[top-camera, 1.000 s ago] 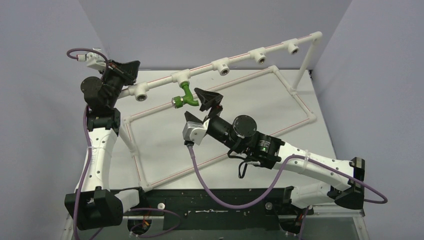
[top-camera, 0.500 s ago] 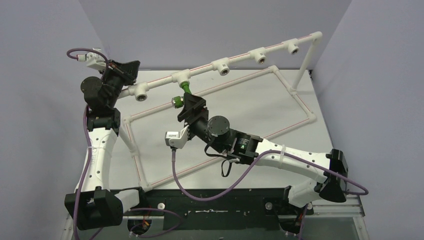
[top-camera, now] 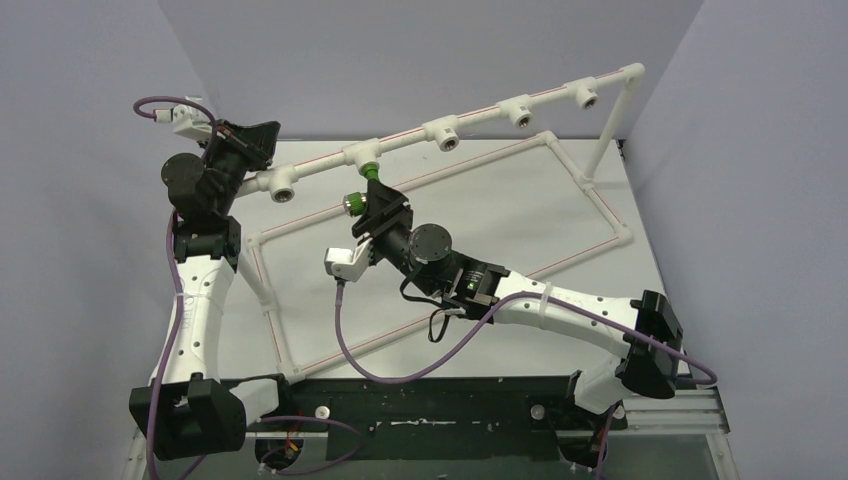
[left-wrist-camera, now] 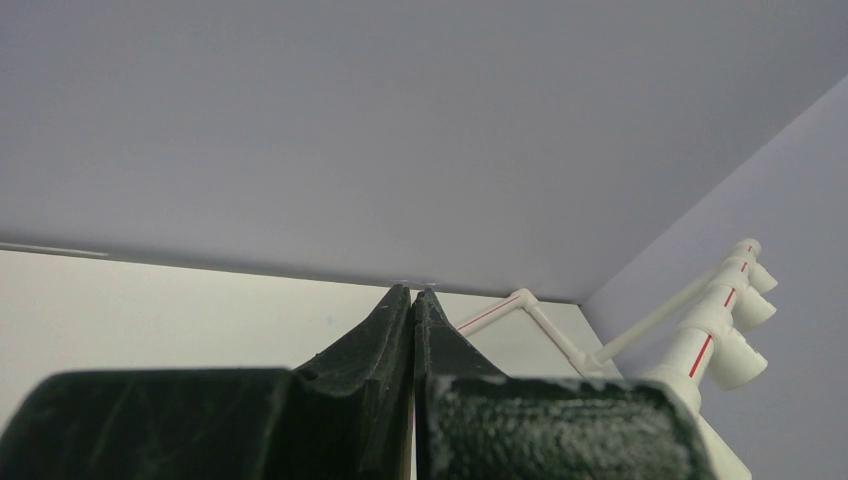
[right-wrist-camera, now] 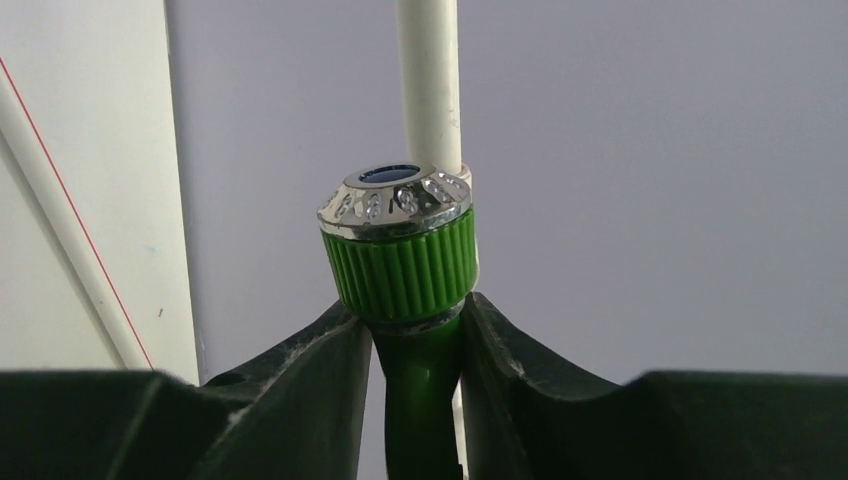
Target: Install the water faucets
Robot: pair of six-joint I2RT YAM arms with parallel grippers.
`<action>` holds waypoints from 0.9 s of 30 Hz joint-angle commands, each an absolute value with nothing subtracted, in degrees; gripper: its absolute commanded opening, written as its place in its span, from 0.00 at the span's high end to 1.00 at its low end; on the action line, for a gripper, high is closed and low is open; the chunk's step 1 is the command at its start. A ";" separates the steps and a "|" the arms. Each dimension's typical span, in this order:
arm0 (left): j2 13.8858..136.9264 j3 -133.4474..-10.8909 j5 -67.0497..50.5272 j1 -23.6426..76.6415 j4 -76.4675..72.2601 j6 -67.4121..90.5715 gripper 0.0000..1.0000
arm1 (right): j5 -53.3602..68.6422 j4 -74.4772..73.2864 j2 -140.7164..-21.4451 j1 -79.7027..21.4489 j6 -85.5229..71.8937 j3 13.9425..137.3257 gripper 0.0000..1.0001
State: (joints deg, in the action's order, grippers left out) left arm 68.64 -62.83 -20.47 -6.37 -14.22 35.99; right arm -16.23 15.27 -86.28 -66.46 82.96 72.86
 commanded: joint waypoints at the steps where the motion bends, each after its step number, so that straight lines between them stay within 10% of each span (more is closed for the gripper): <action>1: 76.11 -54.34 -21.77 -7.73 5.90 36.32 1.00 | -17.26 21.35 -86.54 -65.94 82.09 74.56 0.74; 5: 76.11 -54.40 -21.80 -7.73 5.89 36.30 1.00 | -16.96 23.23 -86.81 -65.94 80.46 74.19 1.00; 27: 76.11 -54.30 -21.88 -7.73 5.89 36.35 1.00 | -16.20 46.85 -85.87 -65.30 51.75 68.09 1.00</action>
